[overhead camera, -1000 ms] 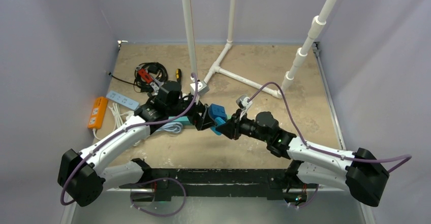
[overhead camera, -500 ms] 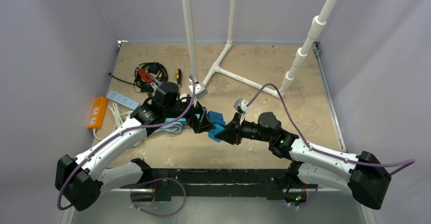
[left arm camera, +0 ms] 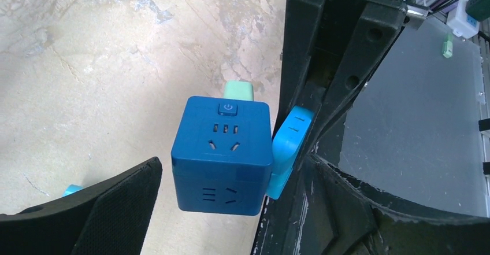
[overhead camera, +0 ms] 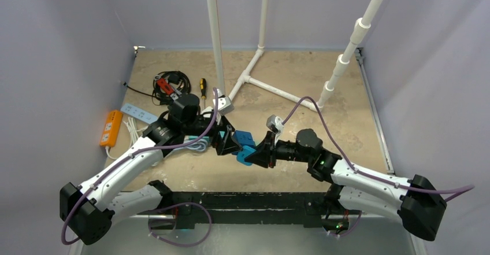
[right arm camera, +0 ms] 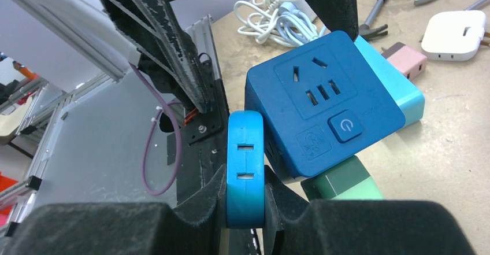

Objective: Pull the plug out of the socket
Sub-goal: Remove the plug from the socket.

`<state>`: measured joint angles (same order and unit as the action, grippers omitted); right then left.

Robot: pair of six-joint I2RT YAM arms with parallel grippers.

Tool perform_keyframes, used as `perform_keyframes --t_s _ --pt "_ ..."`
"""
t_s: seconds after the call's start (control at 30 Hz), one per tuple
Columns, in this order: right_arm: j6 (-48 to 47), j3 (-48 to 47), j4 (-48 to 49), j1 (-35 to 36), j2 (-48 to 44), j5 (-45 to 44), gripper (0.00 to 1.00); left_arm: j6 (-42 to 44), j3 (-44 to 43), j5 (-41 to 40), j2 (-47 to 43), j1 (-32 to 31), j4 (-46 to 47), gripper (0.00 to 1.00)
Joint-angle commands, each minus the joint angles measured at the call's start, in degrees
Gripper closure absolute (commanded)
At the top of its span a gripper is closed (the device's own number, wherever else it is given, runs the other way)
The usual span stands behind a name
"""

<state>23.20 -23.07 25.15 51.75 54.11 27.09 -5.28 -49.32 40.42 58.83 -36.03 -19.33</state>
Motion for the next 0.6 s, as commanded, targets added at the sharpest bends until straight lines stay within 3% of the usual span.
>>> perform_keyframes --t_s 0.0,0.23,0.57 --pt "-1.40 -0.17 6.77 0.11 -2.56 2.79 1.00 1.82 -2.40 -0.22 -2.13 -0.01 -0.47 0.10" --pt "-1.33 0.00 7.26 0.11 -2.78 3.53 1.00 1.23 -2.16 1.89 -1.02 0.13 -0.09 0.11" --pt "-1.40 -0.04 7.91 0.11 -2.27 3.79 1.00 0.60 -1.62 3.56 -0.21 0.11 0.90 0.44"
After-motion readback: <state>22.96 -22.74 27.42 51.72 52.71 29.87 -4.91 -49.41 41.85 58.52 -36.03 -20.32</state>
